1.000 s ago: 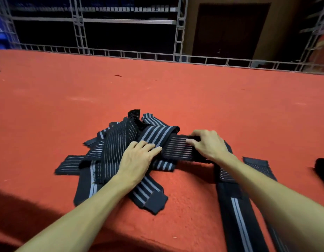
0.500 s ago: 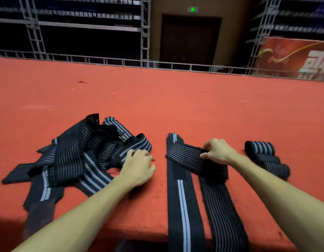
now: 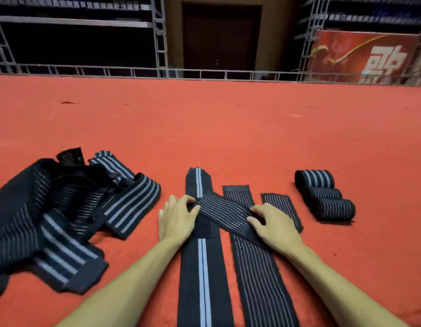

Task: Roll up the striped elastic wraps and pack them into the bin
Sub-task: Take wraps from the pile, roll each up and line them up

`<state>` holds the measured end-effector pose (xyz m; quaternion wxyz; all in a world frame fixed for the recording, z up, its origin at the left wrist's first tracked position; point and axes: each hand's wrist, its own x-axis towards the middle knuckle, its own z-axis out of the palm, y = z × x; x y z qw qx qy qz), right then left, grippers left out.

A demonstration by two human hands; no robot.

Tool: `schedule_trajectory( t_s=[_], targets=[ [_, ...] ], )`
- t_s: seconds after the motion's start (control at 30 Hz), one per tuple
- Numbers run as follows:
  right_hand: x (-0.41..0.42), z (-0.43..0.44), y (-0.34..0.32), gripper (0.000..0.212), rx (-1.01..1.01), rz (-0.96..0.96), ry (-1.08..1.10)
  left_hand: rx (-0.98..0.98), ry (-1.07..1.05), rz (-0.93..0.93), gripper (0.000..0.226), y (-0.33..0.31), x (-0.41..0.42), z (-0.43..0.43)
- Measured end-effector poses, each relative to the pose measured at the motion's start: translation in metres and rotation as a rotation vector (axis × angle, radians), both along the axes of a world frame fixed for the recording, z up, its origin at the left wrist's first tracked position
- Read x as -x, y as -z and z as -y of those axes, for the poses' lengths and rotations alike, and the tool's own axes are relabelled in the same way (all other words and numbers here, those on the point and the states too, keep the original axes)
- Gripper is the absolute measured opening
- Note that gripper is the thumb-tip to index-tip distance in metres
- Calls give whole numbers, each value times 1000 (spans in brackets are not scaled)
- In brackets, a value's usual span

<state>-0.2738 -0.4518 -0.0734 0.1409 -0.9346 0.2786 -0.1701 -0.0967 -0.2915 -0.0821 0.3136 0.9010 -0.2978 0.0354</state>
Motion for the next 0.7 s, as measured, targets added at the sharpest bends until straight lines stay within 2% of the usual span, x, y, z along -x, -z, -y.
schedule_trajectory(
  t_s=[0.23,0.37,0.47,0.5,0.53,0.63,0.7],
  targets=[
    [0,-3,4,29,64,93,15,144,92,62,6,2,4,0],
    [7,-8,4,36,274,178,-13,193,141,170,1,-11,13,-14],
    [5,-18,-7,18,425,261,-139,195,252,162,7,-30,18,-20],
    [3,-25,-13,11,373,280,-176,222,304,109,10,-37,21,-21],
    [0,-36,-23,9,238,310,-196,263,340,69,11,-44,26,-22],
    [-15,-64,-58,29,-434,383,-146,367,369,14,10,-64,46,-22],
    [-22,-73,-73,38,-647,468,-110,410,393,1,10,-73,56,-22]
  ],
)
